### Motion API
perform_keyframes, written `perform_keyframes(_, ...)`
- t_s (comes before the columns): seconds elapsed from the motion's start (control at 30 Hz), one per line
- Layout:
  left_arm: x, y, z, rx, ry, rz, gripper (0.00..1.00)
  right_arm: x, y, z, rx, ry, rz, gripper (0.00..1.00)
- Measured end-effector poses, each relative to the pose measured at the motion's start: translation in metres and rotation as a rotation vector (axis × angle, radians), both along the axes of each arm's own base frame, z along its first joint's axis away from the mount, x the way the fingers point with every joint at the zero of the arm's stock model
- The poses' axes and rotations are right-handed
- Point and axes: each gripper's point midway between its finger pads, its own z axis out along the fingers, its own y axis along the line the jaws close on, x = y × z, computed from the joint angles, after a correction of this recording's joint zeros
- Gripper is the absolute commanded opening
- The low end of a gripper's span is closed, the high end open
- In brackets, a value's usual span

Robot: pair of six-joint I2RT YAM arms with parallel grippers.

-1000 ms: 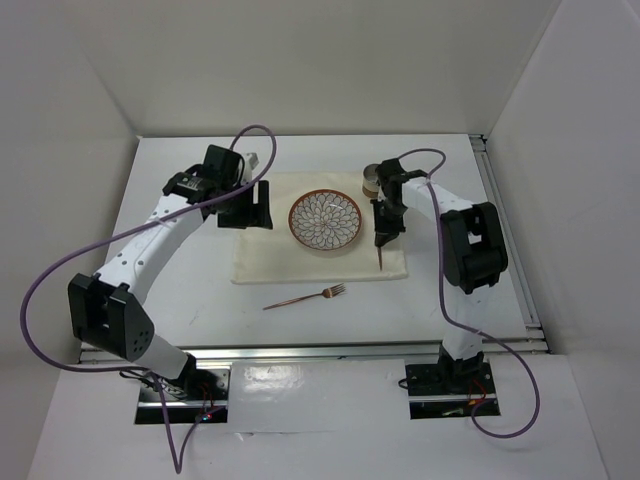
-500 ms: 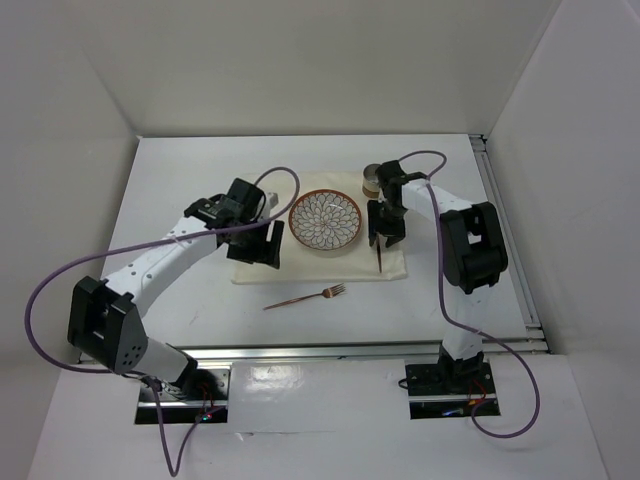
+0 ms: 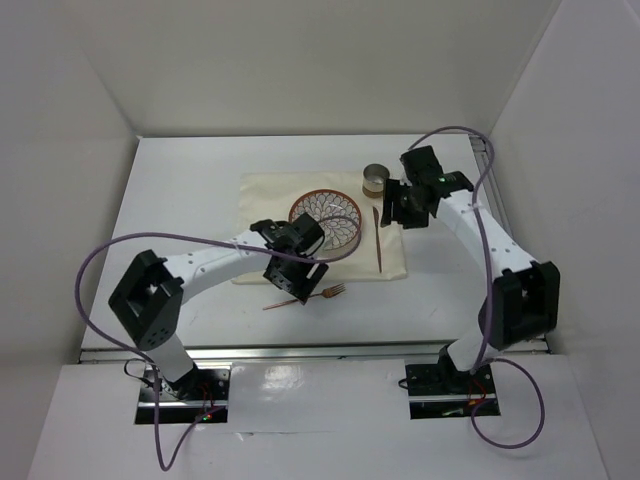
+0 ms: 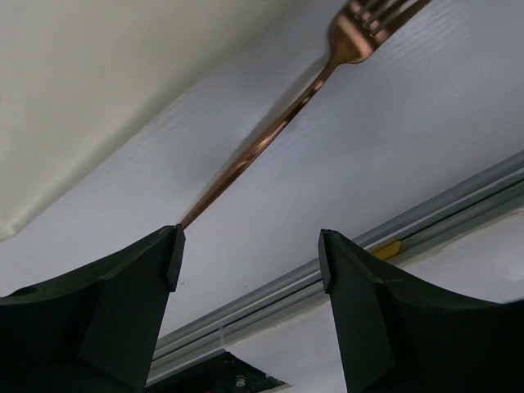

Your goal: Set the dinner table for one person

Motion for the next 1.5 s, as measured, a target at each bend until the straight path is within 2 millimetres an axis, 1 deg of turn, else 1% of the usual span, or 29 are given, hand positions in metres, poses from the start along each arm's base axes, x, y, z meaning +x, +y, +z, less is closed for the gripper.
perform_keyframes(0.07, -0.004, -0.009, -0.010, 0.031, 0.011, -0.041, 0.79, -0.010, -0.006, 0.010, 0.004, -0.021, -0.011, 0.67)
perform_keyframes(0.1, -0.004, -0.013, -0.015, 0.042, 0.012, -0.063, 0.76, -0.018, -0.011, 0.014, 0.004, -0.025, -0.021, 0.67)
perform_keyframes(0.17, -0.002, -0.018, -0.023, 0.063, 0.012, -0.083, 0.70, -0.029, -0.023, 0.017, 0.001, -0.021, -0.047, 0.67)
perform_keyframes(0.3, 0.005, -0.021, -0.038, 0.104, 0.007, -0.108, 0.70, -0.045, -0.047, 0.016, -0.010, 0.004, -0.109, 0.67)
perform_keyframes(0.37, 0.007, -0.021, -0.045, 0.119, 0.010, -0.120, 0.69, -0.047, -0.055, 0.016, -0.016, 0.007, -0.130, 0.67)
perform_keyframes(0.5, 0.008, -0.019, -0.058, 0.148, 0.026, -0.136, 0.68, -0.051, -0.060, 0.016, -0.021, 0.014, -0.141, 0.67)
perform_keyframes(0.6, 0.006, -0.018, -0.066, 0.164, 0.052, -0.153, 0.56, -0.053, -0.061, 0.015, -0.023, 0.020, -0.140, 0.67)
perform_keyframes(0.63, 0.006, -0.020, -0.066, 0.159, 0.051, -0.156, 0.38, -0.054, -0.061, 0.014, -0.023, 0.022, -0.140, 0.67)
perform_keyframes(0.7, 0.007, -0.021, -0.066, 0.155, 0.045, -0.163, 0.21, -0.055, -0.061, 0.013, -0.024, 0.024, -0.141, 0.67)
perform_keyframes(0.73, 0.006, -0.022, -0.066, 0.153, 0.047, -0.169, 0.04, -0.055, -0.062, 0.013, -0.025, 0.027, -0.143, 0.67)
perform_keyframes(0.77, 0.005, -0.024, -0.066, 0.151, 0.047, -0.172, 0.00, -0.055, -0.062, 0.013, -0.025, 0.026, -0.142, 0.67)
perform_keyframes(0.93, -0.003, -0.028, -0.065, 0.156, 0.051, -0.205, 0.00, -0.056, -0.063, 0.013, -0.028, 0.031, -0.143, 0.67)
perform_keyframes(1.0, -0.013, -0.032, -0.065, 0.153, 0.066, -0.241, 0.00, -0.057, -0.063, 0.013, -0.029, 0.032, -0.143, 0.67)
perform_keyframes(1.03, -0.022, -0.036, -0.063, 0.145, 0.086, -0.264, 0.00, -0.057, -0.063, 0.013, -0.029, 0.032, -0.144, 0.67)
perform_keyframes(1.1, -0.040, -0.044, -0.055, 0.125, 0.124, -0.311, 0.00, -0.057, -0.063, 0.013, -0.030, 0.033, -0.144, 0.67)
perform_keyframes(1.13, -0.050, -0.050, -0.048, 0.105, 0.146, -0.338, 0.00, -0.057, -0.063, 0.013, -0.030, 0.033, -0.144, 0.67)
perform_keyframes(1.2, -0.062, -0.067, -0.026, 0.037, 0.154, -0.382, 0.00, -0.057, -0.063, 0.013, -0.030, 0.032, -0.144, 0.67)
perform_keyframes(1.27, -0.066, -0.081, 0.002, -0.036, 0.121, -0.405, 0.00, -0.057, -0.063, 0.013, -0.029, 0.031, -0.143, 0.67)
perform_keyframes(1.3, -0.061, -0.087, 0.019, -0.075, 0.086, -0.399, 0.00, -0.057, -0.063, 0.013, -0.028, 0.031, -0.143, 0.67)
perform_keyframes(1.33, -0.054, -0.090, 0.037, -0.113, 0.055, -0.374, 0.00, -0.057, -0.063, 0.013, -0.027, 0.031, -0.143, 0.67)
perform_keyframes(1.4, -0.026, -0.089, 0.073, -0.193, -0.015, -0.277, 0.00, -0.057, -0.063, 0.014, -0.027, 0.029, -0.143, 0.67)
perform_keyframes(1.47, 0.018, -0.076, 0.104, -0.262, -0.083, -0.132, 0.00, -0.057, -0.062, 0.014, -0.026, 0.029, -0.142, 0.67)
perform_keyframes(1.5, 0.045, -0.062, 0.116, -0.285, -0.117, -0.040, 0.00, -0.057, -0.062, 0.014, -0.023, 0.028, -0.141, 0.67)
